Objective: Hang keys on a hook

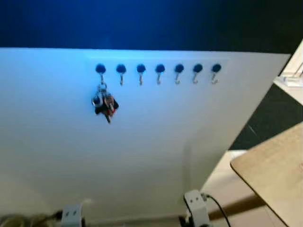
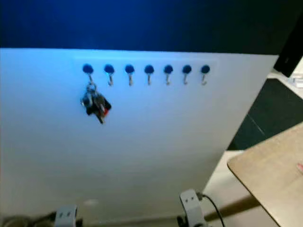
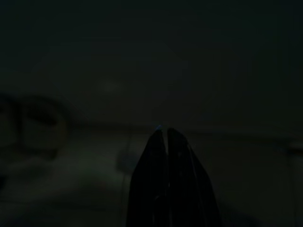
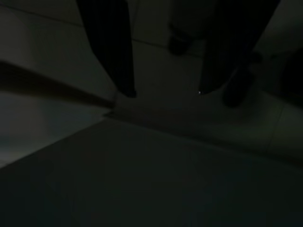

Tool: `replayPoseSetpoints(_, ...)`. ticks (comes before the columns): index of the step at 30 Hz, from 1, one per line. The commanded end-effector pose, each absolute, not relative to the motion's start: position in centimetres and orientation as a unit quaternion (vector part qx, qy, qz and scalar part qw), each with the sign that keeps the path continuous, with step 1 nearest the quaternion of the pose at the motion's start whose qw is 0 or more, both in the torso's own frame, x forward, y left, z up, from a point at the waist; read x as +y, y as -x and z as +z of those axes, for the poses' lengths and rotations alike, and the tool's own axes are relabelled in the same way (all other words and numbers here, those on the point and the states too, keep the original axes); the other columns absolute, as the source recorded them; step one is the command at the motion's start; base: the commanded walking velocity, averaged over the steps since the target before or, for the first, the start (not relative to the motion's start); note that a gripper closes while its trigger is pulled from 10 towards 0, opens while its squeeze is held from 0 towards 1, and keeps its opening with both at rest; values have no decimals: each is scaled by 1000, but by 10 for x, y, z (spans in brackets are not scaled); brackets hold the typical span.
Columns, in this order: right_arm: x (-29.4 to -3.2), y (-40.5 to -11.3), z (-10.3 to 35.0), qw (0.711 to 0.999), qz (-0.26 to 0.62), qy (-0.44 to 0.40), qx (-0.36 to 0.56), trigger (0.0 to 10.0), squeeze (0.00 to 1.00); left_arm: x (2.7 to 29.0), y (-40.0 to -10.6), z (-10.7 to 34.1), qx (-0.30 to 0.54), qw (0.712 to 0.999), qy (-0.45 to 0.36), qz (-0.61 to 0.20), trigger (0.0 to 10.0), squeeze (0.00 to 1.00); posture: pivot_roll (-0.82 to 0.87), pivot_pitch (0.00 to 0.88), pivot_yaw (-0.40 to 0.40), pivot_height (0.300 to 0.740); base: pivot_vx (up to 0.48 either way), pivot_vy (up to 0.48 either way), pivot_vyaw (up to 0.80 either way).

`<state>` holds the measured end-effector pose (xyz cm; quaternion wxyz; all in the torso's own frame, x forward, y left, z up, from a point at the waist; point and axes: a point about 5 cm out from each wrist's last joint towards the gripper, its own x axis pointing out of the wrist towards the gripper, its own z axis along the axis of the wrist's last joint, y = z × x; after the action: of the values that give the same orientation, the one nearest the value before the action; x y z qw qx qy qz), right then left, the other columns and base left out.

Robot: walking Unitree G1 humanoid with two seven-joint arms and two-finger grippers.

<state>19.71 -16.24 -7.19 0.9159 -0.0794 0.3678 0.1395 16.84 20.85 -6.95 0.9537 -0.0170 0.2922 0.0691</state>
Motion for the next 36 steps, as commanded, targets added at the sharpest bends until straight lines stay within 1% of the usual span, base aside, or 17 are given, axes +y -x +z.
replayPoseSetpoints(1,-159,-199,-71,916,144,80,366,10000,0,207,-162,-73,303,950,19,71,10000,0,81,37,-69,740,0,0,800)
replayPoseSetpoints(8,-158,-200,-70,918,142,79,363,10000,0,206,-163,-73,301,951,15,68,10000,0,81,35,-66,740,0,0,800)
replayPoseSetpoints(9,-158,-202,-69,922,138,77,352,10000,0,206,-163,-72,301,951,14,68,10000,0,81,35,-65,740,0,0,475)
replayPoseSetpoints(10,-161,-203,-69,925,116,63,357,10000,0,207,-164,-72,300,952,13,66,10000,0,81,35,-64,740,0,0,0)
replayPoseSetpoints(15,-161,-203,-69,924,116,61,359,10000,0,207,-165,-72,299,952,11,64,10000,0,80,34,-63,740,0,0,0)
replayPoseSetpoints(16,-162,-202,-69,924,115,61,360,10000,0,206,-166,-71,299,953,0,48,10000,0,79,31,-61,740,0,-480,0)
replayPoseSetpoints(19,-162,-202,-69,924,113,60,360,10000,0,204,-167,-71,300,953,-8,36,10000,0,79,31,-61,740,0,-480,0)
replayPoseSetpoints(24,-162,-202,-70,924,112,60,361,10000,0,202,-167,-71,302,953,-11,30,10000,0,76,29,-57,740,0,-480,0)
replayPoseSetpoints(27,-163,-201,-70,924,109,58,362,10000,0,202,-167,-73,311,949,3,46,10000,0,75,27,-56,740,0,0,0)
replayPoseSetpoints(36,-163,-200,-71,924,108,56,364,10000,0,203,-166,-74,316,948,2,44,10000,0,77,25,-53,740,0,0,0)
